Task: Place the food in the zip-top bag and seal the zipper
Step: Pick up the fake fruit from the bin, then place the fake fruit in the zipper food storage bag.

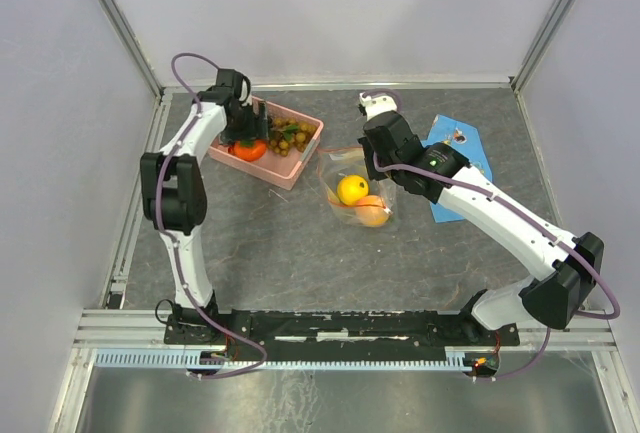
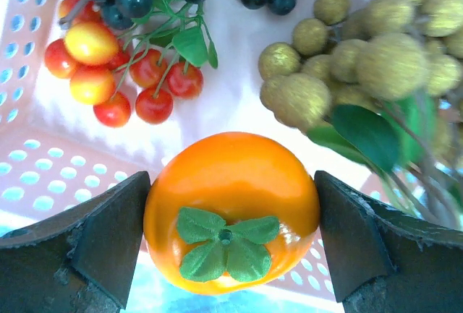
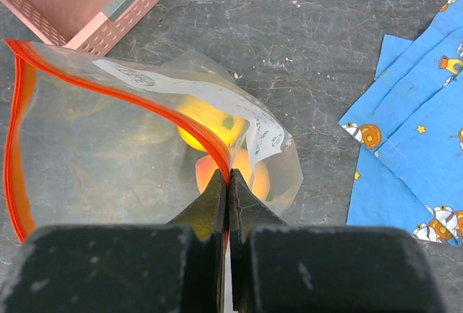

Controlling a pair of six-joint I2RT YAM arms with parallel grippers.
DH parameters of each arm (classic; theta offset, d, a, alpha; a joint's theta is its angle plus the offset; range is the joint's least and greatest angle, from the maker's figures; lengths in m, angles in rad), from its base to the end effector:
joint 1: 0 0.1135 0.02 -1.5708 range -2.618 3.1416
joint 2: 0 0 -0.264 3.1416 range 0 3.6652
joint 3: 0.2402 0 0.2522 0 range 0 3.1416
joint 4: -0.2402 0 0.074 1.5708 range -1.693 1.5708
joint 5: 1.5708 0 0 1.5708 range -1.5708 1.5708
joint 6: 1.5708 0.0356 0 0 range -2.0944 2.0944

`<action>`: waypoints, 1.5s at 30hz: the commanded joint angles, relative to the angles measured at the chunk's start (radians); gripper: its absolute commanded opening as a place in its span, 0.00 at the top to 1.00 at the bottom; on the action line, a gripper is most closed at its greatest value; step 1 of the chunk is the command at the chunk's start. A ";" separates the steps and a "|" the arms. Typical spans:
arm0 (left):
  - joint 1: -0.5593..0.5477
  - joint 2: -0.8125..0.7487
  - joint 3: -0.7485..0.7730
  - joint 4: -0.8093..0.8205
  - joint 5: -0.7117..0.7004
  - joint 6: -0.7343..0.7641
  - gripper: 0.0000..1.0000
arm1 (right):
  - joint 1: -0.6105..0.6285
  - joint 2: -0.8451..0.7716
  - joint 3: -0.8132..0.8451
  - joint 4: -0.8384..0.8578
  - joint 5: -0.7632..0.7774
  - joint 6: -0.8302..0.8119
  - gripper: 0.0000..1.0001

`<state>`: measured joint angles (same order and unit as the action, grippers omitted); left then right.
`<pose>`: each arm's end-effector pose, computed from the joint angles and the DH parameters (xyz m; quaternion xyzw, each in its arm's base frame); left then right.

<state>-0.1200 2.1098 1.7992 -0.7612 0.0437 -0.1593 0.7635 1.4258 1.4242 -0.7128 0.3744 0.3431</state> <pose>0.4560 -0.0566 0.2261 -0.0136 0.9687 -0.0553 0.2415 0.2314 0.2035 0.3641 -0.1109 0.8903 0.0703 0.4361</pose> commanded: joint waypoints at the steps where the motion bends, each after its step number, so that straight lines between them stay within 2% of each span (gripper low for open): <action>1: 0.000 -0.197 -0.064 0.056 -0.006 -0.084 0.23 | -0.006 -0.013 -0.003 0.058 0.006 0.002 0.98; 7: 0.001 -0.350 -0.188 0.121 -0.026 -0.124 0.24 | -0.006 -0.006 -0.005 0.089 -0.013 -0.002 0.98; 12: -0.007 -0.471 -0.282 0.159 0.045 -0.181 0.24 | -0.006 -0.001 -0.005 0.107 -0.040 -0.001 0.98; 24: -0.116 -0.916 -0.562 0.343 0.146 -0.321 0.25 | -0.005 0.014 -0.001 0.134 -0.112 0.008 0.98; 27: -0.173 -1.001 -0.596 0.384 0.154 -0.357 0.26 | -0.004 0.012 -0.005 0.141 -0.129 0.016 0.98; 33: -0.356 -1.109 -0.681 0.541 0.120 -0.397 0.27 | -0.004 0.011 -0.014 0.152 -0.155 0.037 0.98; 39: -0.506 -1.124 -0.770 0.723 0.110 -0.386 0.30 | -0.003 -0.003 -0.027 0.165 -0.162 0.054 0.98; 45: -0.602 -1.112 -0.839 0.838 0.057 -0.290 0.30 | -0.004 -0.008 -0.027 0.163 -0.167 0.082 0.98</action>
<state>-0.6743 0.9932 0.9848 -0.0864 0.1501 -0.5037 0.7628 1.4429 1.3922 -0.5976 0.2169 0.3927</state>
